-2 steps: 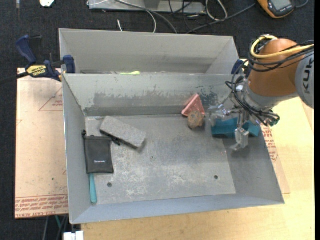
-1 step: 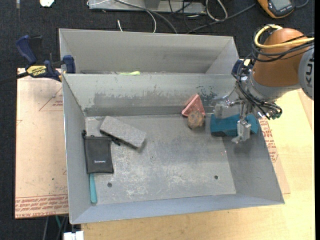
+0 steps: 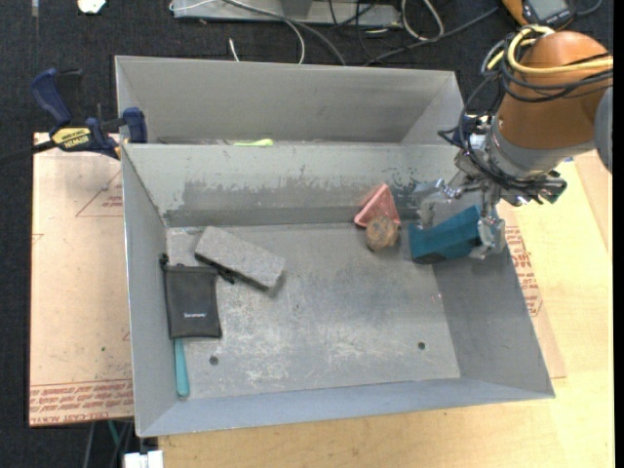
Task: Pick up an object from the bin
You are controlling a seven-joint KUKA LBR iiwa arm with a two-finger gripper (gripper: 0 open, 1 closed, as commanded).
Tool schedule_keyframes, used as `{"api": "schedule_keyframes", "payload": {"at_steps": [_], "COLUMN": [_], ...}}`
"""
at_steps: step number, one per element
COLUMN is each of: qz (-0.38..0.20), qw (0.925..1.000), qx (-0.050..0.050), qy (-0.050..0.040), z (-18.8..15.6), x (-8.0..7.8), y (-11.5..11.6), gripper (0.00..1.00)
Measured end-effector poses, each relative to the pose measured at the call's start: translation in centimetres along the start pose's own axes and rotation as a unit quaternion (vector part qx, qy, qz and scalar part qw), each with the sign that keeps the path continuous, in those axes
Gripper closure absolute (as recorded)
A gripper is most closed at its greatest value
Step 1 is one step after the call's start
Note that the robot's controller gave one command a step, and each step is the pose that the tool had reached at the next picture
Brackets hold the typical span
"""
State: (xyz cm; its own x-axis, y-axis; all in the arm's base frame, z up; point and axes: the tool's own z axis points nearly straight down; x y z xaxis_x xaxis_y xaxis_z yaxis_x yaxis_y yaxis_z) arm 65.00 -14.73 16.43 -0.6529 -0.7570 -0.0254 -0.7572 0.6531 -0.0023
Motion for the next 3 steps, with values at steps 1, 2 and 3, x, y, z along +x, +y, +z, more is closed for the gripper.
{"api": "schedule_keyframes", "payload": {"at_steps": [1,2,3], "qz": [0.123,0.124,0.135], "qw": [0.9923,0.9923,0.9908], "qx": [0.003,0.003,0.008], "qy": [-0.0056,-0.0057,-0.0118], "z": [4.4,4.4,0.2], "x": [0.5,0.5,-0.1], "y": [0.1,0.1,-0.4], "gripper": [1.00,1.00,1.00]}}
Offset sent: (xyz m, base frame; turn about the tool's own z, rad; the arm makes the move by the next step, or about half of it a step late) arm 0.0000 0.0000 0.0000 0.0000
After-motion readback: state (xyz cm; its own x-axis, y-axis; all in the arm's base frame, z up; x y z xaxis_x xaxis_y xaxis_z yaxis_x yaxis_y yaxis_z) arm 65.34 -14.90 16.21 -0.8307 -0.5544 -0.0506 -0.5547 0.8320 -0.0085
